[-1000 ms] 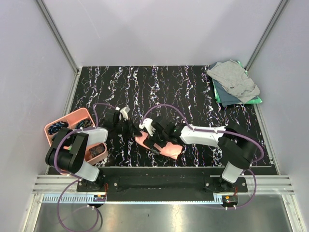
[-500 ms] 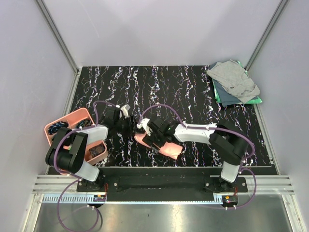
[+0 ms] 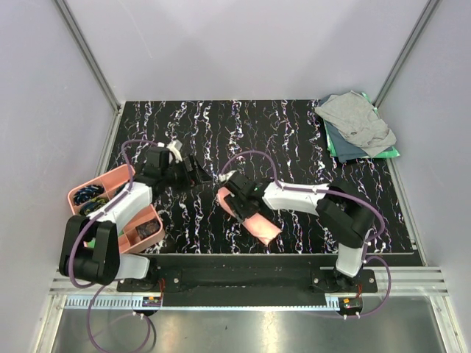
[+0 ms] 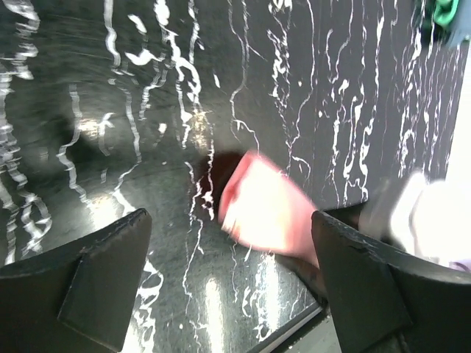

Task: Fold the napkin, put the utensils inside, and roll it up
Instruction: Roll the napkin with the utensil

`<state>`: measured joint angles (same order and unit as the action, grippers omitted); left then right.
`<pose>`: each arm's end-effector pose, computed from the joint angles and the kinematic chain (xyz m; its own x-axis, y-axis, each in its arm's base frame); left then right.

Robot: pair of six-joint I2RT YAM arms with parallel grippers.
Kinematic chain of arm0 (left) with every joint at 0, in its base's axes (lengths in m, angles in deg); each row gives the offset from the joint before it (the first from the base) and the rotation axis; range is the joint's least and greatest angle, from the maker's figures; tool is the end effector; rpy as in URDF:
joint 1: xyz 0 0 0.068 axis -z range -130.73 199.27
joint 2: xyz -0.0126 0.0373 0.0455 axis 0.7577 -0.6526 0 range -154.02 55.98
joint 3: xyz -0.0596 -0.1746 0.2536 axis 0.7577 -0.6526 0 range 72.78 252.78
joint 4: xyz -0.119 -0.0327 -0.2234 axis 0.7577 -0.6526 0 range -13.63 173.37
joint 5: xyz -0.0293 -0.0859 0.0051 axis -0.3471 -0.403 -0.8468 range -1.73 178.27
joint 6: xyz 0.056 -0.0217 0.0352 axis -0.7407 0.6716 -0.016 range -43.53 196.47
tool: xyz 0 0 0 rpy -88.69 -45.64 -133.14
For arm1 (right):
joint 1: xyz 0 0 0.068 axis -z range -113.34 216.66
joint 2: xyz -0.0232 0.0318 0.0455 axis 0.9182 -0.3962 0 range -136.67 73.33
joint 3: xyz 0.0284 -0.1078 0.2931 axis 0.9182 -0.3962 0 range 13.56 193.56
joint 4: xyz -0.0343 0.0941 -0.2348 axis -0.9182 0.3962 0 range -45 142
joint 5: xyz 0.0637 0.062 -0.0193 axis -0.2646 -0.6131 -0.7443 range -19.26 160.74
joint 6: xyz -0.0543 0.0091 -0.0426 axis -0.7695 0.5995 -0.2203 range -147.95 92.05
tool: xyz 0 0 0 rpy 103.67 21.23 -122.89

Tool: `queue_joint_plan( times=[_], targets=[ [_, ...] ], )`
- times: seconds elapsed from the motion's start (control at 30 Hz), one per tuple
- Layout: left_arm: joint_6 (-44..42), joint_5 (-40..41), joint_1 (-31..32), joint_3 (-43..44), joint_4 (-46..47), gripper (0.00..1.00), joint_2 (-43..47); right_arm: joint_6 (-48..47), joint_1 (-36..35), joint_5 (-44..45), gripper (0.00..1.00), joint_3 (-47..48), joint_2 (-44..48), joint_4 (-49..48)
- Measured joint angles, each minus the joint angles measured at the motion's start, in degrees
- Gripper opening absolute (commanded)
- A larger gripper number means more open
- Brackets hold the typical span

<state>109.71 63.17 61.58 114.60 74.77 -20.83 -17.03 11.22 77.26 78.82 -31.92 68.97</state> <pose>0.2592 -0.0811 0.2375 -0.8339 -0.3259 -0.4454 0.0434 0.7658 -0.6416 0.2202 0.3084 0.1843 -0.6501 -0.6121 -0.4503 -0.6791 0.7339 -0.0171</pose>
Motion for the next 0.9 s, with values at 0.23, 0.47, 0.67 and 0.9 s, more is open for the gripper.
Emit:
queue_joint_plan(
  times=[0.23, 0.47, 0.67, 0.9],
  targets=[
    [-1.2, 0.5, -1.5, 4.4, -7.2, 0.96, 4.7, 6.2, 11.6, 1.6, 0.59, 3.2, -2.2, 2.0],
    [-4.5, 0.5, -3.0, 7.9, -12.4, 0.99, 9.7, 6.7, 24.9, 1.5, 0.60, 9.7, -7.0, 3.5],
    [-7.2, 1.0, -4.3, 8.1, -15.9, 0.99, 13.5, 5.4, 33.3, 0.9, 0.62, 16.7, -11.7, 5.2],
    [-10.5, 1.5, -5.5, 8.1, -17.3, 0.99, 15.8, 4.2, 36.5, 0.1, 0.94, 18.5, -12.8, 5.9]
  ],
)
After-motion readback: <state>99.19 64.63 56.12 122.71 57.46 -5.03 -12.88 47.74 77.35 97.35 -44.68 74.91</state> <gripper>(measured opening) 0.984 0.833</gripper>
